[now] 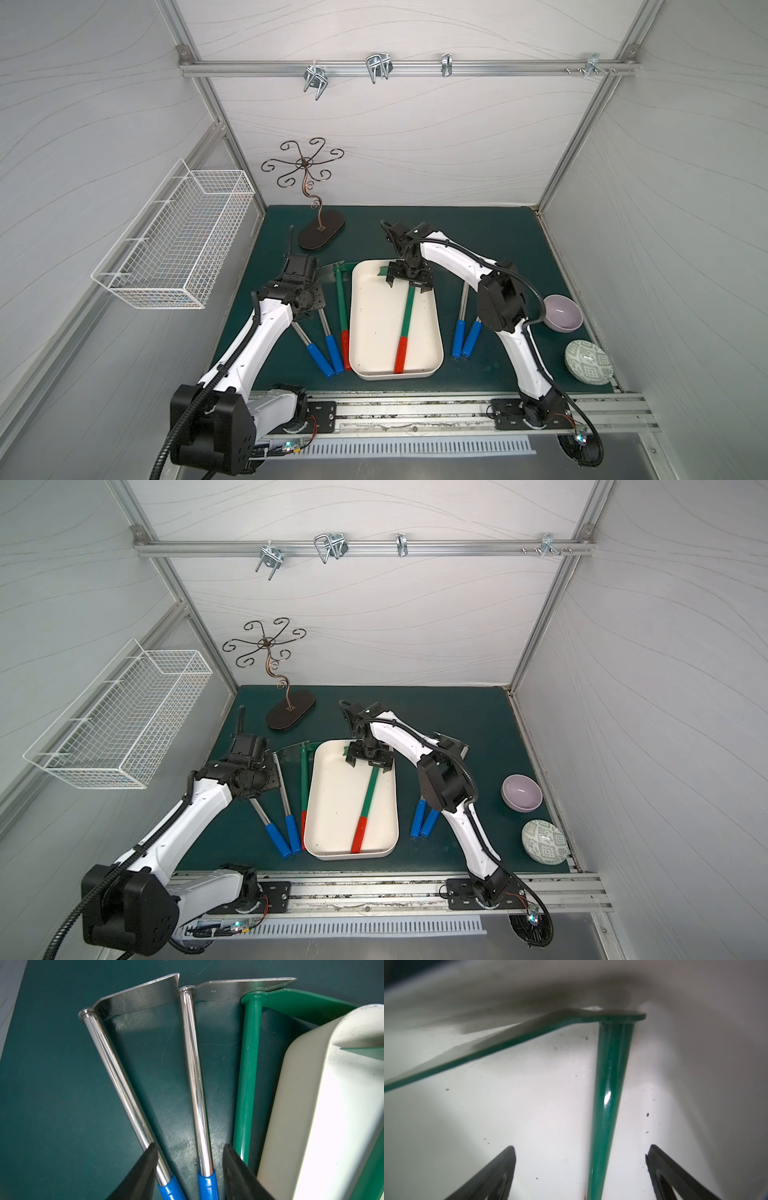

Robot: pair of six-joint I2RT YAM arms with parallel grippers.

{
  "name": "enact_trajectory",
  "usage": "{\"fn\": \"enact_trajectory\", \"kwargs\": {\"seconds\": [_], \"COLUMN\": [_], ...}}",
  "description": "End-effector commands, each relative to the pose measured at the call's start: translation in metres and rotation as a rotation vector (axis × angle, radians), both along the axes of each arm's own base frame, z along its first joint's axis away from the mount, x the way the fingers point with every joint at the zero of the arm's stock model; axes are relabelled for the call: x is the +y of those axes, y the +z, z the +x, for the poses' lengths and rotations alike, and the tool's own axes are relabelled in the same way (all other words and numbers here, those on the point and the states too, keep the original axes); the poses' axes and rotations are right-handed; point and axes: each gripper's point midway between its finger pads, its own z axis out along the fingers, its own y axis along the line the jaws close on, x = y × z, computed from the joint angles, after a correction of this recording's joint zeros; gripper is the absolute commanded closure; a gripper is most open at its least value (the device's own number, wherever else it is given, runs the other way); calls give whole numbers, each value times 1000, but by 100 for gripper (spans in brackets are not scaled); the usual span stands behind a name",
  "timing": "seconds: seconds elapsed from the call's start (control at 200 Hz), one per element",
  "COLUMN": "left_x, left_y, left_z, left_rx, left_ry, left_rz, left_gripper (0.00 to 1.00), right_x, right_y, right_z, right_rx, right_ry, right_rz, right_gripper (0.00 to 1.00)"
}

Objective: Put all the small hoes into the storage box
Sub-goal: Place the hoe in the storage box.

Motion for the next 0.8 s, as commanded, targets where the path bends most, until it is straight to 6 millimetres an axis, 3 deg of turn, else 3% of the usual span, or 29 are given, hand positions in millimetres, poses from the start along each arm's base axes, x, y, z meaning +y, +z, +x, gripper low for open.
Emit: {"fn": "enact_trajectory", "kwargs": {"seconds": [0.0, 0.16, 0.25, 0.345, 0.485, 0.6, 0.795], "left_x": [2, 1, -1, -3, -9, -14, -34], "left_y": [16, 15, 13, 10, 4, 1, 2], "left_z": [6, 6, 8, 10, 13, 18, 45], "left_rx": [-53, -52, -47, -34, -9, 13, -2], "left_ry": [20, 16, 8, -3, -25, -30, -33], "left_rz": [2, 0, -8, -13, -28, -52, -92], "left_gripper": [47, 48, 47, 47, 47, 47, 50], "right_x": [-20, -48, -70, -103, -147, -176, -194], "right_y": [67, 122, 152, 146, 110, 106, 109], "right_z": [0, 4, 9, 10, 10, 3, -12], "right_rx": [-103, -280, -480, -594, -471, -522, -518], "right_ry": [8, 87, 134, 69, -110, -97, -47], "right_rz": [12, -22, -70, -56, 218, 97, 39], "right_gripper": [1, 1, 1, 1, 1, 1, 2]}}
